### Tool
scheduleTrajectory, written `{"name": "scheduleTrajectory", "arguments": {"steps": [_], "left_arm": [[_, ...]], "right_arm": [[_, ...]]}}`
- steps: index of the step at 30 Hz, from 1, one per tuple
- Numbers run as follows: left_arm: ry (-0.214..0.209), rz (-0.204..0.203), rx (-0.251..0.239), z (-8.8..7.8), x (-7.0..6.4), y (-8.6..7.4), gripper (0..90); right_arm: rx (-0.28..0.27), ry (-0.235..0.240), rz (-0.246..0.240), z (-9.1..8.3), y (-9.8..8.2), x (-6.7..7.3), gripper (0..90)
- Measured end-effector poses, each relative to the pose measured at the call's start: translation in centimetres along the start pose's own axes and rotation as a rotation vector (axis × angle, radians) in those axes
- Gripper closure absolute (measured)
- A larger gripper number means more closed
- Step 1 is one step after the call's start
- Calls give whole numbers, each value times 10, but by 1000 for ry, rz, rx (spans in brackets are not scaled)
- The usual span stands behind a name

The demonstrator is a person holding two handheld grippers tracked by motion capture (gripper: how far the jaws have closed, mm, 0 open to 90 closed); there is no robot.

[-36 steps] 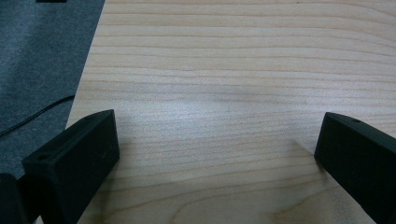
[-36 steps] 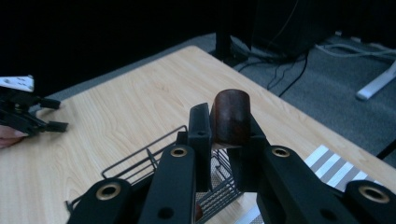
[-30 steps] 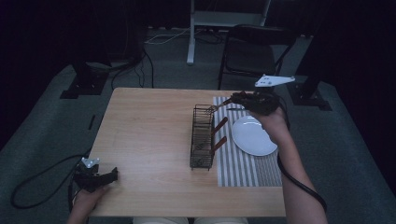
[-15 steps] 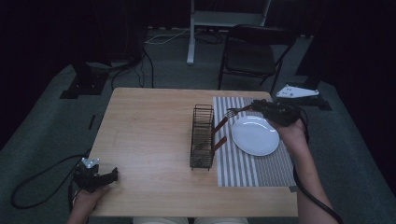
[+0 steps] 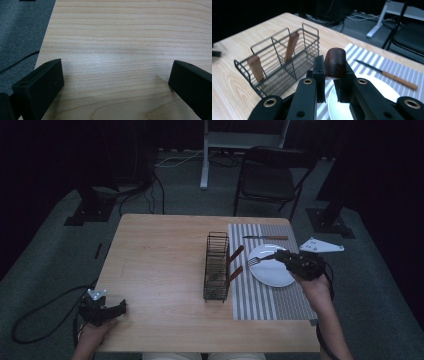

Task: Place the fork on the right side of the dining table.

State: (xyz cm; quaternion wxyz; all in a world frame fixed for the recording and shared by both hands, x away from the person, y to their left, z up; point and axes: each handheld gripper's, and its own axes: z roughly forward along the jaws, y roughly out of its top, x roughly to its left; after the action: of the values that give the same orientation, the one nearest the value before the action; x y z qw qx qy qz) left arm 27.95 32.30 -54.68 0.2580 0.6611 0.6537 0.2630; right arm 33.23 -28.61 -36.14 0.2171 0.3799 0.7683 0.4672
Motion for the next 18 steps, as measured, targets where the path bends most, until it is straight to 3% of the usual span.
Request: {"name": "scheduleTrajectory", "arguments": {"steps": [4,10,18], "left_arm": [[1,0,1,0,0,0,2],[1,0,1,0,0,0,3],[1,0,1,0,0,0,2]], "right_arm": [[-6,-7,30,-6,-19,6,807],[-22,-16,114,-17,-52,15,807],[11,-21,182,-21,-85,22,806]]}}
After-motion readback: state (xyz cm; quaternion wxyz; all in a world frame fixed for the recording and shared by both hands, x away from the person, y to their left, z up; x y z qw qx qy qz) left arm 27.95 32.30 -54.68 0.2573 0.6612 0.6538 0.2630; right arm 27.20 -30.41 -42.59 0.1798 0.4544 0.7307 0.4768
